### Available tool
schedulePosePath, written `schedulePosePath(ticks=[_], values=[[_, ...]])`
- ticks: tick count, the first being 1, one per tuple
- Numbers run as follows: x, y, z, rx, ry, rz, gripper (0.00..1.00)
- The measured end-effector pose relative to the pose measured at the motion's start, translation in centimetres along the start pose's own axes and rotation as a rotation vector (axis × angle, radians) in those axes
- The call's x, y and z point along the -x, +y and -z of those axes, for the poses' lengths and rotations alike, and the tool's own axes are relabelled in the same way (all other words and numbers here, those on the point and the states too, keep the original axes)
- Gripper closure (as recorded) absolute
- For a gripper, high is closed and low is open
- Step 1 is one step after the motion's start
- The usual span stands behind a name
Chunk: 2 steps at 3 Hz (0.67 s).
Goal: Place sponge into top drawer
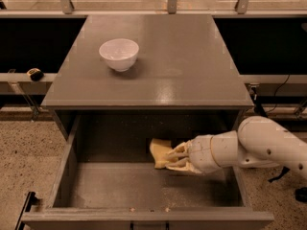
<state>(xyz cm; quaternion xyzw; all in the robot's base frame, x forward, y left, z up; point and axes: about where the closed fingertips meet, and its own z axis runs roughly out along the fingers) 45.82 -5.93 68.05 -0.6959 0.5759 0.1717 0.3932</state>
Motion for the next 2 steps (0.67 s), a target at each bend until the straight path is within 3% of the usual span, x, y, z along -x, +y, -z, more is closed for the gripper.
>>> schedulePosePath(ticks=[1, 2], values=[[-3.07, 0.63, -2.45, -0.010, 0.055, -0.044, 0.76], [-3.15, 0.38, -2.52, -0.020, 0.058, -0.046, 0.53]])
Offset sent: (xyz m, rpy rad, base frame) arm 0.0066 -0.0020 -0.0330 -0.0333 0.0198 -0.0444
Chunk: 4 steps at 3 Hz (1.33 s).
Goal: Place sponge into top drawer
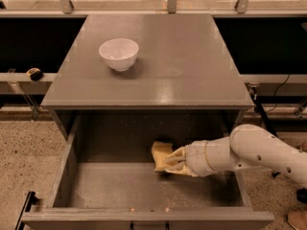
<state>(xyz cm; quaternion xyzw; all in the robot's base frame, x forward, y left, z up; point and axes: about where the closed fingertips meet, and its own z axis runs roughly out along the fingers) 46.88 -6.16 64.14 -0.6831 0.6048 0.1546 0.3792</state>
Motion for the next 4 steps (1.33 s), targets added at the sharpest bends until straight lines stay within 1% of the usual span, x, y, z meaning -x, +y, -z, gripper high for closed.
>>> schedulePosePath(ticks=[1, 2, 3, 4], values=[[0.0, 0.0, 0.0, 0.000, 0.000, 0.000, 0.29], [0.7, 0.2, -0.3, 0.021, 0.007, 0.015, 0.06], [3.6, 0.0, 0.4, 0.056, 0.017, 0.029, 0.00], [5.9, -0.8, 3.2, 0.029, 0.032, 0.001, 0.00]])
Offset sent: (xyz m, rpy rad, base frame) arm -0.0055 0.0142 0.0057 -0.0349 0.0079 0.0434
